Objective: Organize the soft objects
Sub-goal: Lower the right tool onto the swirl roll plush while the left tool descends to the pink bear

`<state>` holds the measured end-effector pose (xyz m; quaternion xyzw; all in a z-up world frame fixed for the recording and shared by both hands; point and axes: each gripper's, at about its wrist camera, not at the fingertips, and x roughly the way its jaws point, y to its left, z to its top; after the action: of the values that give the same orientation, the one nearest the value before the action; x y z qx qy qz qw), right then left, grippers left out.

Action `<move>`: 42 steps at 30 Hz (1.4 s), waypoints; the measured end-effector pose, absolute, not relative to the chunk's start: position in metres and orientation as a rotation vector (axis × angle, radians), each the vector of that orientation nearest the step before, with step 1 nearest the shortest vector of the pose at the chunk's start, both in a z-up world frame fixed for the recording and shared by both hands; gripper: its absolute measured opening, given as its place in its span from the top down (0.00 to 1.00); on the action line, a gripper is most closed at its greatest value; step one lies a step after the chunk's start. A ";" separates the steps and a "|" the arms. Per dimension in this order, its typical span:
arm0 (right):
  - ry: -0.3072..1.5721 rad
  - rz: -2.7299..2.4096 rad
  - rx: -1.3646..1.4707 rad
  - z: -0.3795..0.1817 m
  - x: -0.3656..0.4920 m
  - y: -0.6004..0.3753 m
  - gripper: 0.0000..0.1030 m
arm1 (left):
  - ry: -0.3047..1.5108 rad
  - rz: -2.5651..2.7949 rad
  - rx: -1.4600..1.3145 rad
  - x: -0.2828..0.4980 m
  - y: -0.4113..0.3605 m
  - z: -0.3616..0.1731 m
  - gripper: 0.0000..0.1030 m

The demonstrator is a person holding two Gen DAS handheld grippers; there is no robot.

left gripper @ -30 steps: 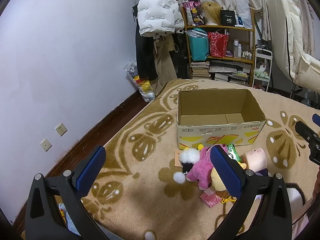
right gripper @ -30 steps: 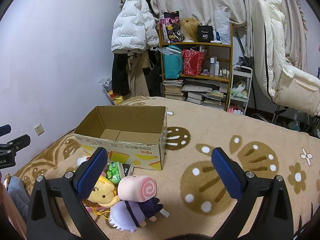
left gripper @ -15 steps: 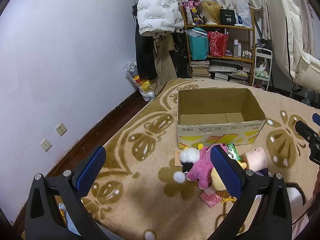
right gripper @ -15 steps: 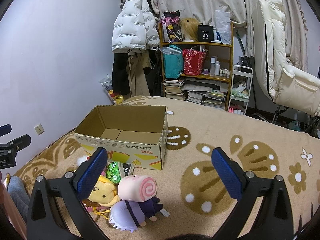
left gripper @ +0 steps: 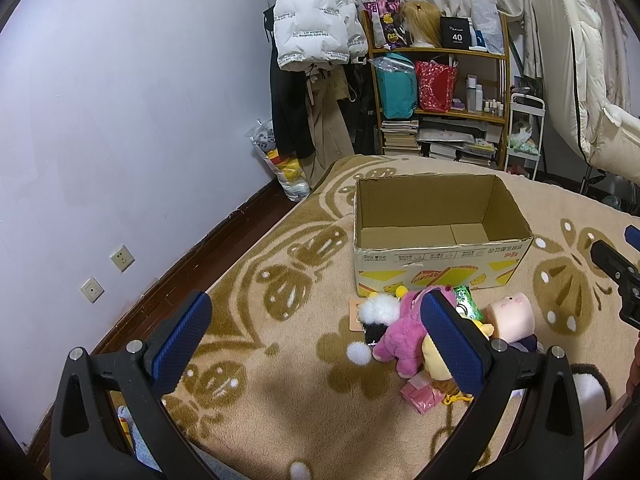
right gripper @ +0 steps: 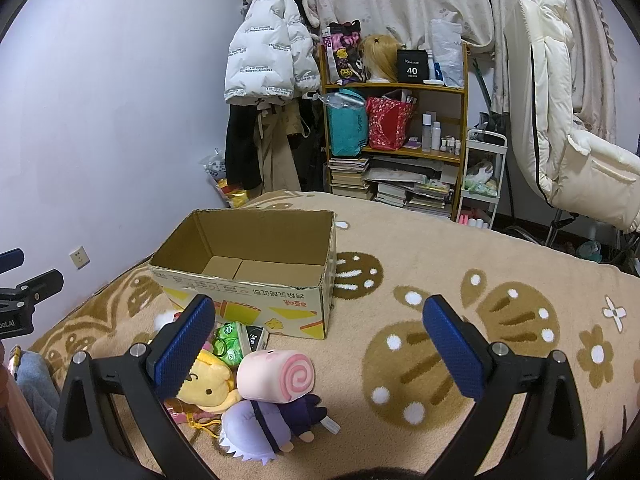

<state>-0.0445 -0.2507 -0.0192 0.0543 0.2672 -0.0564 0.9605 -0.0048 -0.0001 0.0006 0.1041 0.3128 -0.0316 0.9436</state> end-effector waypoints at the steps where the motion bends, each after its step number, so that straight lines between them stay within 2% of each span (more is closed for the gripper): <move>1: 0.542 -0.114 0.110 -0.019 -0.044 -0.251 0.00 | 0.637 -0.063 0.213 -0.005 0.000 0.001 0.00; 15: 0.566 -0.086 0.139 -0.033 -0.037 -0.251 0.00 | 0.661 -0.114 0.248 0.002 -0.012 -0.005 0.00; 26: 0.655 -0.061 0.223 -0.048 -0.011 -0.262 0.00 | 0.686 -0.147 0.348 0.028 -0.042 -0.018 0.00; 42: 0.799 -0.027 0.237 -0.081 0.024 -0.261 0.00 | 0.872 -0.244 0.260 0.084 -0.053 -0.042 0.00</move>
<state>0.0243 -0.2608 -0.0810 0.1153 0.3882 -0.0131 0.9143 0.0838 -0.0527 -0.0421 0.1250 0.4201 -0.1177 0.8911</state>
